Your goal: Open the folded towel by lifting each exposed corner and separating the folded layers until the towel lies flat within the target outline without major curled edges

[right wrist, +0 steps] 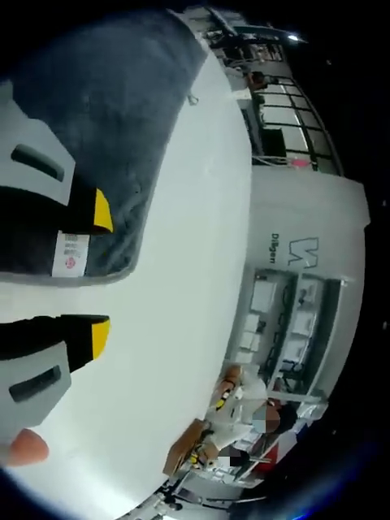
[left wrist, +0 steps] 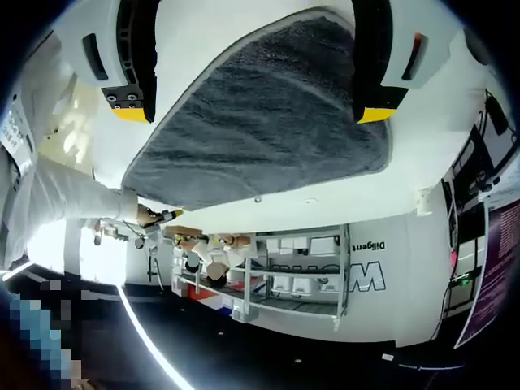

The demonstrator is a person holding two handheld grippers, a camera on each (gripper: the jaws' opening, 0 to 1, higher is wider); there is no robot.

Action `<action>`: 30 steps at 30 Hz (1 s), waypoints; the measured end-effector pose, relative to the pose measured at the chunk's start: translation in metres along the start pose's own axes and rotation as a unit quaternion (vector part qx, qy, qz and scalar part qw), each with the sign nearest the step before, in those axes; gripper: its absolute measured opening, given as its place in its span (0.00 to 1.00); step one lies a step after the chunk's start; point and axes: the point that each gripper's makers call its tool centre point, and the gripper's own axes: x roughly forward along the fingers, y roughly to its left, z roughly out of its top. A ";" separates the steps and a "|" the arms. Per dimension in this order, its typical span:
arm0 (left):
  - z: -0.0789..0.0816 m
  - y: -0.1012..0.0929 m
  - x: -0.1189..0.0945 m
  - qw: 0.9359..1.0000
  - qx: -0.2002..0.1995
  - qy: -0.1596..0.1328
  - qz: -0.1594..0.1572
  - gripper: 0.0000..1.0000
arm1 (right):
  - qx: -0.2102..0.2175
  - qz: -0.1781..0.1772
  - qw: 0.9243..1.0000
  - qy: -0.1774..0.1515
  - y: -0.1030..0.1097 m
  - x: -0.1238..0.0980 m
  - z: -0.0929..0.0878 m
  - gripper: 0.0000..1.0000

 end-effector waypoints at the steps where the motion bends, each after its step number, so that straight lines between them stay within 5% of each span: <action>1: 0.001 0.000 -0.002 1.000 0.000 -0.002 0.001 1.00 | -0.002 0.005 1.000 -0.004 0.004 -0.005 0.002 0.42; 7: 0.003 -0.002 -0.014 1.000 0.004 -0.011 0.007 1.00 | -0.011 0.045 0.999 -0.029 0.034 -0.050 0.018 0.56; 8: 0.003 -0.002 -0.016 1.000 0.005 -0.010 0.008 1.00 | -0.012 0.069 0.997 -0.036 0.055 -0.075 0.020 0.58; 12: 0.006 -0.006 -0.021 1.000 0.002 -0.018 0.003 1.00 | 0.003 0.105 0.993 -0.047 0.087 -0.112 0.017 0.71; 21: 0.010 -0.015 -0.033 1.000 0.003 -0.023 -0.001 1.00 | 0.011 0.137 0.988 -0.065 0.144 -0.199 -0.011 0.91; 30: 0.001 -0.014 -0.049 1.000 -0.008 -0.017 0.010 1.00 | 0.050 0.132 0.987 -0.074 0.164 -0.249 -0.043 0.99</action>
